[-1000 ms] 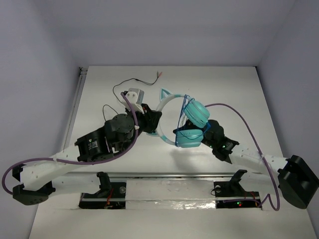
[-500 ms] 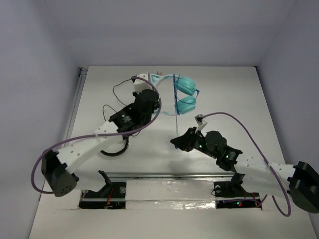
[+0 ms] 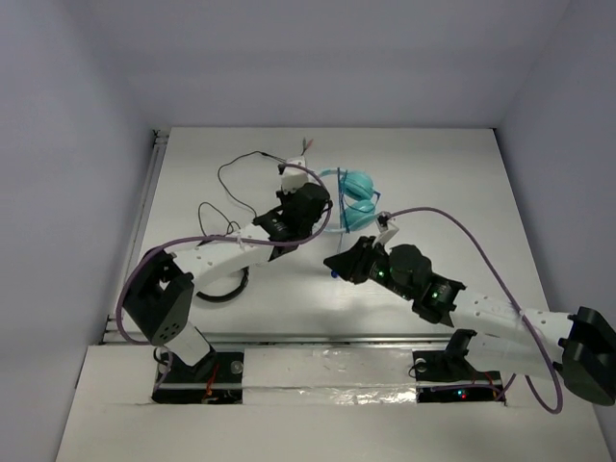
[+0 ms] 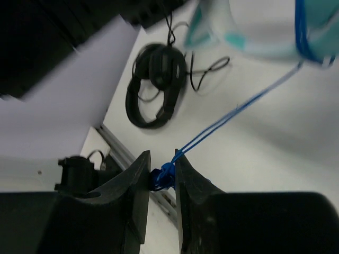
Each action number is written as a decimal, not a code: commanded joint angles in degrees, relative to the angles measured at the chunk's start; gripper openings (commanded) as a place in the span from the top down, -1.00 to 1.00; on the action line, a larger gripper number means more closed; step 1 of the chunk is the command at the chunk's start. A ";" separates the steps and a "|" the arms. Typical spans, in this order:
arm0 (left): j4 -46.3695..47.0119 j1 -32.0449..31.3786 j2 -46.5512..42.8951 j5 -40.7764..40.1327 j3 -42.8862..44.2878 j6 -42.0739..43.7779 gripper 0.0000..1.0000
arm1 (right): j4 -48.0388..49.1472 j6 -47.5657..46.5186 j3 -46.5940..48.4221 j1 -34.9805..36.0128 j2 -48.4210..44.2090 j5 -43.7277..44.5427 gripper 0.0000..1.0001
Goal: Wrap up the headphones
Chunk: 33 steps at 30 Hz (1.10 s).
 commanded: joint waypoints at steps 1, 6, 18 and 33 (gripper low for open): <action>9.76 0.92 -1.23 1.17 -4.44 -5.45 1.00 | -0.13 0.10 5.97 0.89 -0.37 7.43 0.90; 11.43 0.40 -2.11 3.56 -12.44 -9.92 1.00 | 0.75 1.25 11.76 0.89 4.55 19.74 0.88; 10.65 -9.09 -5.89 2.07 -20.71 -15.03 1.00 | 6.29 5.64 20.56 -4.02 20.02 28.98 0.75; 7.30 -10.33 -6.77 5.32 -20.63 -16.79 1.00 | 3.21 8.28 28.03 -6.23 29.86 32.07 -0.09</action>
